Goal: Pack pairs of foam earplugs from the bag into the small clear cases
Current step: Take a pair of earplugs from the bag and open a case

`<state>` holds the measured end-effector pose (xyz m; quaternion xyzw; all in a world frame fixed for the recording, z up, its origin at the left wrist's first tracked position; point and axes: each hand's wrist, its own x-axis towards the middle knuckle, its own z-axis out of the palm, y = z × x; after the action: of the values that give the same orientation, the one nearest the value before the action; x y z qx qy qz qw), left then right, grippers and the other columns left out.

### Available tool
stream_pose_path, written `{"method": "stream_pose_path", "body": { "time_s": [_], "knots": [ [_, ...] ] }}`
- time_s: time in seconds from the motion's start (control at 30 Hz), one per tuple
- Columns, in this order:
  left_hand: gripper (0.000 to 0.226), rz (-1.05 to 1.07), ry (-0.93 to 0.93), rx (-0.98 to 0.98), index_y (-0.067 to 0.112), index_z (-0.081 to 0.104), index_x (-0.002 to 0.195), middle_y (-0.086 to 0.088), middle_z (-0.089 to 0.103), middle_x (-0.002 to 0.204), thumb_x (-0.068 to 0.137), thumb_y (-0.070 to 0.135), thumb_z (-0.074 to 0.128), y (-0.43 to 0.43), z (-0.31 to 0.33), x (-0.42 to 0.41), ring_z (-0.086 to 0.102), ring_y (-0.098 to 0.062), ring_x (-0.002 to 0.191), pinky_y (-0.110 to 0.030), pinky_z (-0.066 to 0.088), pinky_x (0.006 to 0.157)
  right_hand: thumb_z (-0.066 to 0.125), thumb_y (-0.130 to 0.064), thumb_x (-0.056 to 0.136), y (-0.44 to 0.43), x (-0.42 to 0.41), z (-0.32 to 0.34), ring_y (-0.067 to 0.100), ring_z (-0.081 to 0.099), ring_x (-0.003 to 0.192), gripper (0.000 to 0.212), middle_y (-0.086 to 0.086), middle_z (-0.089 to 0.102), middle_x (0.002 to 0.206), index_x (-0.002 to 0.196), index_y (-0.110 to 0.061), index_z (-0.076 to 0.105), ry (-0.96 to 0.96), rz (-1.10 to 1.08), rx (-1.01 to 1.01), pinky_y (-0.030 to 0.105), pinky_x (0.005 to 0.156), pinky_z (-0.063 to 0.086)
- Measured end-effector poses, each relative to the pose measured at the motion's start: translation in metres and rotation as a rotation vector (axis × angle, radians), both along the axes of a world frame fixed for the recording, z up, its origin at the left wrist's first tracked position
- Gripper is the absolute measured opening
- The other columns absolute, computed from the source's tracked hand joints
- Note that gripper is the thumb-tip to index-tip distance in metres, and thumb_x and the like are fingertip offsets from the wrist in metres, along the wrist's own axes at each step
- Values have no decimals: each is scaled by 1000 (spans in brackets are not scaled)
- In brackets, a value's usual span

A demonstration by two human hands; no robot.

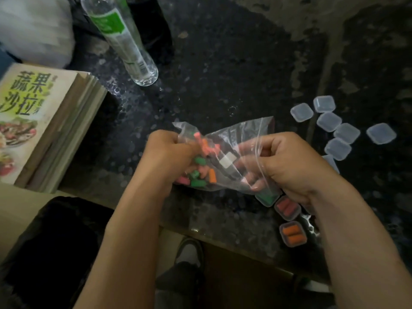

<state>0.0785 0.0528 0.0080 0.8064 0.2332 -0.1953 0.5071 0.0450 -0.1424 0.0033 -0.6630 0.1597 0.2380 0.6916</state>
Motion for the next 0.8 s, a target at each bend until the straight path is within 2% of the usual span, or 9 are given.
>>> {"method": "stream_pose_path", "body": {
  "time_s": [0.1,0.23,0.3,0.4,0.47,0.57,0.63,0.7,0.8],
  "knots": [
    [6,28,-31,-173,1,72,87,-10,72,66,85,6,70,-11,12,-4,69,-27,55,-38,55,56,64,14,89,-7,-1,3,14,59,43,23,11,69,63,99,-4,76,-39,28,-20,22,39,47],
    [16,28,-9,-308,-10,66,103,-24,76,89,94,-1,58,-23,20,-7,71,-39,72,-75,53,81,76,-9,88,-12,-4,7,23,58,48,7,30,68,69,88,-15,81,-64,51,-75,26,40,47],
    [16,26,-7,-328,-10,64,106,-29,75,96,93,-4,55,-28,20,-8,69,-43,75,-82,46,83,75,-9,89,-17,-5,5,26,56,48,18,26,66,63,82,-25,80,-68,-2,-95,26,39,46],
    [14,6,-24,-320,4,66,99,-16,73,74,93,-4,56,-35,15,-9,68,-36,66,-76,50,77,75,-12,92,-21,-6,5,28,57,49,17,27,67,66,86,-28,77,-114,-46,-150,29,40,45],
    [17,-24,-23,-326,8,68,99,-10,72,70,92,-4,57,-39,12,-10,69,-29,58,-60,60,66,76,-13,91,-21,-6,5,25,58,47,12,22,69,67,89,-25,77,-152,-57,-152,28,39,44],
    [16,-88,-28,-334,8,69,102,-8,74,72,91,-1,62,-47,12,-12,71,-24,57,-35,58,51,74,-8,91,-22,-6,5,7,56,40,14,1,66,56,96,-20,75,-197,-17,-146,22,36,41],
    [18,-125,-55,-301,12,70,100,-5,75,73,89,-1,64,-51,10,-14,72,-24,60,-39,59,54,75,-4,89,-22,-5,7,0,56,40,15,-7,65,51,94,-17,75,-229,5,-134,12,38,39],
    [16,-141,-91,-266,13,70,99,-7,75,77,86,3,69,-54,8,-14,71,-29,64,-51,55,61,78,-8,86,-21,-5,8,1,61,44,16,-7,68,55,86,-24,75,-269,0,-139,14,39,42],
    [9,-120,-123,-249,4,65,94,-8,66,74,86,7,68,-56,10,-15,61,-28,61,-45,46,62,84,-25,81,-21,-4,7,3,71,60,12,-10,76,71,87,-31,75,-289,-35,-173,14,46,48]
  ]
}}
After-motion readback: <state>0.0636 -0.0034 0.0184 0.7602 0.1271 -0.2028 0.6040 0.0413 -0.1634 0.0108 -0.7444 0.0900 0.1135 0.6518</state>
